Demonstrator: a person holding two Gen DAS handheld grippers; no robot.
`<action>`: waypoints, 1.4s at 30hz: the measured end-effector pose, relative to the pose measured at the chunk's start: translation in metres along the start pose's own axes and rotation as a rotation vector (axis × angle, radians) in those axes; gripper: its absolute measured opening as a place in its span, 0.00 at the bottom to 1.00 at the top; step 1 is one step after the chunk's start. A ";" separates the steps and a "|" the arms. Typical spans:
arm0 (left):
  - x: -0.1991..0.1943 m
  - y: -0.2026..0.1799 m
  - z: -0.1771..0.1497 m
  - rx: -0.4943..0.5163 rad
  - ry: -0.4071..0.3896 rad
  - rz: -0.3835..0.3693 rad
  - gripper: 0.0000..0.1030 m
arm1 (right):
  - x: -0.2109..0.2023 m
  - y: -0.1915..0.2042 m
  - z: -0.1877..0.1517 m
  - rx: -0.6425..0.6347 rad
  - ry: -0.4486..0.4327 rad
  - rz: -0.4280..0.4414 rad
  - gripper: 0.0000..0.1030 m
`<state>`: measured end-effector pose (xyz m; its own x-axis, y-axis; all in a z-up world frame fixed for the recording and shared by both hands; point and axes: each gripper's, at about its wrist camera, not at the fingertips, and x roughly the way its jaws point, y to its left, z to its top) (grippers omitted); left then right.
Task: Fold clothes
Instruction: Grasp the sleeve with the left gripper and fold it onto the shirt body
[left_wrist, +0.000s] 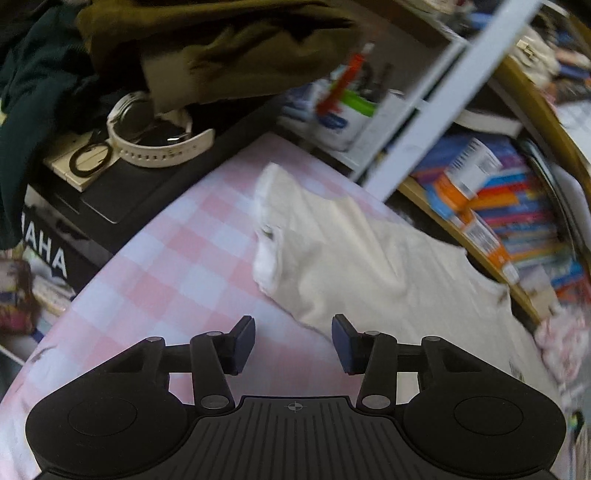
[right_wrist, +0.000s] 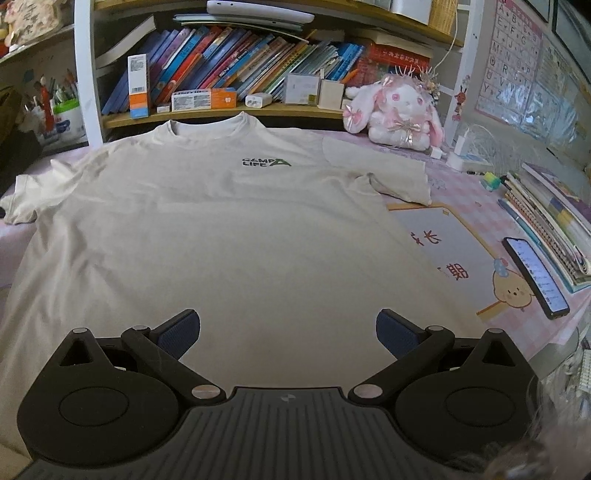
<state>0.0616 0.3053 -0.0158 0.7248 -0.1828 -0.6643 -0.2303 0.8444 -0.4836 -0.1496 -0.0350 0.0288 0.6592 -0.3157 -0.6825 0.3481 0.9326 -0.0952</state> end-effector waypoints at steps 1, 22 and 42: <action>0.004 0.003 0.004 -0.027 0.000 0.004 0.42 | -0.001 0.000 0.000 -0.001 0.001 -0.004 1.00; 0.020 -0.044 0.042 -0.147 -0.103 -0.115 0.03 | 0.005 -0.011 -0.001 0.015 0.036 0.010 1.00; 0.032 -0.164 -0.036 0.613 0.027 -0.200 0.63 | 0.026 -0.055 0.001 0.099 0.064 0.027 1.00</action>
<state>0.0989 0.1424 0.0217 0.6966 -0.3720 -0.6135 0.3258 0.9258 -0.1915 -0.1513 -0.0941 0.0170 0.6266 -0.2758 -0.7289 0.3969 0.9179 -0.0061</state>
